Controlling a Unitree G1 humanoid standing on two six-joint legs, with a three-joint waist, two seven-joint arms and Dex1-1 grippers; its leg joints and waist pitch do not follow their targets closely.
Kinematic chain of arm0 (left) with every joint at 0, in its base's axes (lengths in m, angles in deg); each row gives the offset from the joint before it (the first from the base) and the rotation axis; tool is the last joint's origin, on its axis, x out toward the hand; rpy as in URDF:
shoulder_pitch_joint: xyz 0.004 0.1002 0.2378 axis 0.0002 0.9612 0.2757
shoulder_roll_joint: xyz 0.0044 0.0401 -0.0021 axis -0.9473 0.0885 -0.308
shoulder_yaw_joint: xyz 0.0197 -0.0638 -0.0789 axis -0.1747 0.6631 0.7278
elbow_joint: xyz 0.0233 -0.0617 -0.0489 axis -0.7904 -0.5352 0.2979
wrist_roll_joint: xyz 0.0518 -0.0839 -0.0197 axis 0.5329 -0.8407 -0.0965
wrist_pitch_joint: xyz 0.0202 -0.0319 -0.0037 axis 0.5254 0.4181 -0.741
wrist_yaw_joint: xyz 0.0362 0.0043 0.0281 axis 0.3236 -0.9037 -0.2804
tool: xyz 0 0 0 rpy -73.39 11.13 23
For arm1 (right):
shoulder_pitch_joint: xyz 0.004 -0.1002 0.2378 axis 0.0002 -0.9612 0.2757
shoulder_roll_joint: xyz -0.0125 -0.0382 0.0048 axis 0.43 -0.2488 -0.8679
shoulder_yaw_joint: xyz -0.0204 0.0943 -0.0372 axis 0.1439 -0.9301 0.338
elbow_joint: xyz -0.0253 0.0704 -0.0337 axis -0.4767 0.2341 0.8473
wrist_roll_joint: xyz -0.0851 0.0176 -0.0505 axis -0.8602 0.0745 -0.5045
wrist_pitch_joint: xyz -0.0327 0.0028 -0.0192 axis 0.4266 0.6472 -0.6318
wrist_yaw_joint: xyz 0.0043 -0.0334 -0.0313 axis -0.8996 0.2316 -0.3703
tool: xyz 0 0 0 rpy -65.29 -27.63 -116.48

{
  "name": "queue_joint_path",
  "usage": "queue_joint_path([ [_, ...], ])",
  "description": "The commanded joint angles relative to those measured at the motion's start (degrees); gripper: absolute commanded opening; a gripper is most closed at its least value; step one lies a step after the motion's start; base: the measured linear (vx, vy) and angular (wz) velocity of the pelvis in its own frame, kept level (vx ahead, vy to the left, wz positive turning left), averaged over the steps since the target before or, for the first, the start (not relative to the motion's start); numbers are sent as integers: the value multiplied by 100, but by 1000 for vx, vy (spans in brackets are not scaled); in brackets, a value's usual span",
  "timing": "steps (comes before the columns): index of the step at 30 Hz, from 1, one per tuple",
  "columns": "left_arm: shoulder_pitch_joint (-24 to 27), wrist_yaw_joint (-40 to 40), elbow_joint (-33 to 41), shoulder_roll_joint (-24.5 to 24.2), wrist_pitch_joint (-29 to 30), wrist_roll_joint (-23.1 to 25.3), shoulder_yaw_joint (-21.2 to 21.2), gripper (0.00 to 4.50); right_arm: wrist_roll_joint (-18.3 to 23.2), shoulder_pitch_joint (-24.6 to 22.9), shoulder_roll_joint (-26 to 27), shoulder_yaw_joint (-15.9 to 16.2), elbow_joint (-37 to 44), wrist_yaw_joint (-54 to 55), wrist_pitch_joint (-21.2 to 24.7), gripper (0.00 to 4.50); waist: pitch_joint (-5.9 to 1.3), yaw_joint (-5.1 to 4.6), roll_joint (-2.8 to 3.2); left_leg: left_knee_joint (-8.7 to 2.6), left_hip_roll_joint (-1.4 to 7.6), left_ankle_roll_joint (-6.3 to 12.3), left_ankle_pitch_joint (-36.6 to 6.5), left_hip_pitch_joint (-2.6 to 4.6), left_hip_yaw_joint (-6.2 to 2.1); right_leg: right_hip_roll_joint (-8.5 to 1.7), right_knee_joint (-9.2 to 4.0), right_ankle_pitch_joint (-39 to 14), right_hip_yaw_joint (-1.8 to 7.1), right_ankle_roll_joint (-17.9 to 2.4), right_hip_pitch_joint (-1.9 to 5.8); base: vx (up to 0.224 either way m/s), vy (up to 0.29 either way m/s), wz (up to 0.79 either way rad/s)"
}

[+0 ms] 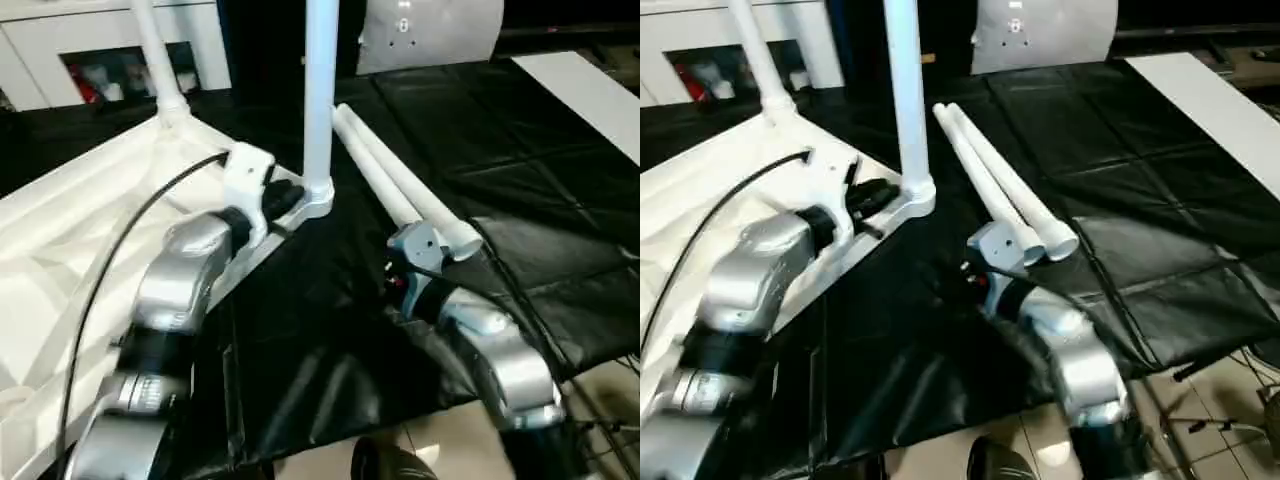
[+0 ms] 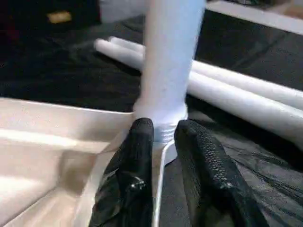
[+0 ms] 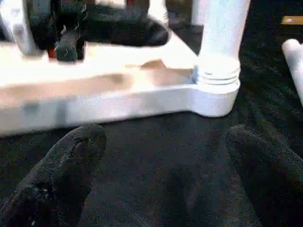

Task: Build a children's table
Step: Rotate leg to tighten

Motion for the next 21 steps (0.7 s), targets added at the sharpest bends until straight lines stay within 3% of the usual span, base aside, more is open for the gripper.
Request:
queue_joint_path([
  [1,271,-201,559,29,165,-41,100,100,173,-98,58,-96,384,193,262,450,-517,13,52,-406,395,464,-913,62,-163,-507,-409,-1619,396,-954,449,0,0,0],
  [2,569,-323,933,82,177,-13,126,100,165,-168,56,-46,559,235,378,450,-505,10,58,-408,382,449,-981,78,-149,-485,-437,-1720,392,-921,419,0,0,0],
  [3,890,-449,1309,144,148,28,132,100,96,-235,29,23,695,296,492,450,-510,7,70,-419,405,387,-1009,81,-167,-484,-413,-1723,395,-916,439,0,0,0],
  [4,1093,-549,1542,208,143,56,138,100,55,-276,11,61,747,315,479,450,-462,23,105,-534,293,801,-1075,-236,-445,-572,-326,-1760,71,-908,654,-38,-1,28],
  [5,1497,-815,1974,388,198,156,148,100,-4,-352,37,62,779,405,400,450,-447,-26,129,-471,259,969,-1324,-137,-529,-598,-384,-1988,-12,-944,561,-26,-15,54],
  [6,1603,-891,2083,441,220,177,155,100,-13,-375,52,58,790,428,373,450,-439,-53,141,-439,250,983,-1318,-189,-573,-645,-401,-2015,-32,-976,622,-26,-15,54],
  [7,1676,-943,2158,480,236,189,161,100,-19,-391,62,55,798,444,357,450,-371,-36,134,-427,215,845,-1497,-239,-632,-701,-462,-2426,-94,-888,662,-6,-28,47],
  [8,1925,-1179,2422,720,360,122,288,100,-17,-434,99,46,820,487,355,450,-359,-31,142,-421,178,601,-1632,-277,-697,-725,-478,-2808,-157,-731,734,-19,-31,46],
  [9,1957,-1212,2461,753,379,107,305,100,-16,-444,103,46,831,492,363,450,-343,-13,174,-430,180,486,-1758,-259,-731,-736,-489,-2913,-185,-694,726,-19,-31,46],
  [11,2162,-1416,2753,889,529,102,349,100,17,-506,131,44,925,532,439,450,-280,1,191,-515,137,68,-2379,-285,-848,-680,-456,-3252,-204,-568,715,-17,-41,54],
  [13,2371,-1372,3017,805,584,158,187,100,30,-524,104,97,961,511,498,450,-248,9,185,-552,85,-181,-2776,-297,-907,-689,-448,-3519,-197,-548,735,-16,-39,54],
  [15,2539,-1431,3226,805,766,180,85,100,57,-536,67,153,1002,507,561,450,-298,16,194,-543,3,-272,-2617,-328,-978,-718,-443,-3506,-165,-581,782,-13,-34,49],
  [17,2695,-1552,3433,786,990,303,-10,100,84,-545,30,226,1032,486,606,450,-317,16,200,-537,-8,-238,-2413,-322,-1034,-701,-426,-3208,-148,-647,780,3,-23,36],
  [18,2748,-1612,3502,726,1058,466,-45,100,77,-549,18,272,1031,462,596,450,-295,13,235,-630,-70,-204,-2367,-389,-1113,-590,-327,-3027,-163,-639,802,-10,-28,46],
  [19,2759,-1645,3506,693,1090,533,-18,100,62,-542,14,303,1021,451,589,450,-297,12,246,-660,-95,-236,-2408,-393,-1142,-561,-290,-3022,-157,-642,806,-23,-20,43],
  [20,2763,-1654,3503,655,1116,570,16,100,50,-536,11,331,1013,439,585,450,-280,6,222,-707,-159,-337,-2559,-400,-1192,-539,-261,-3058,-121,-687,792,-28,-36,65],
  [21,2768,-1657,3501,538,1168,651,45,100,42,-533,17,367,1009,430,592,450,-263,5,194,-680,-241,-422,-2660,-467,-1223,-615,-275,-3291,-73,-716,812,-12,-24,43],
])
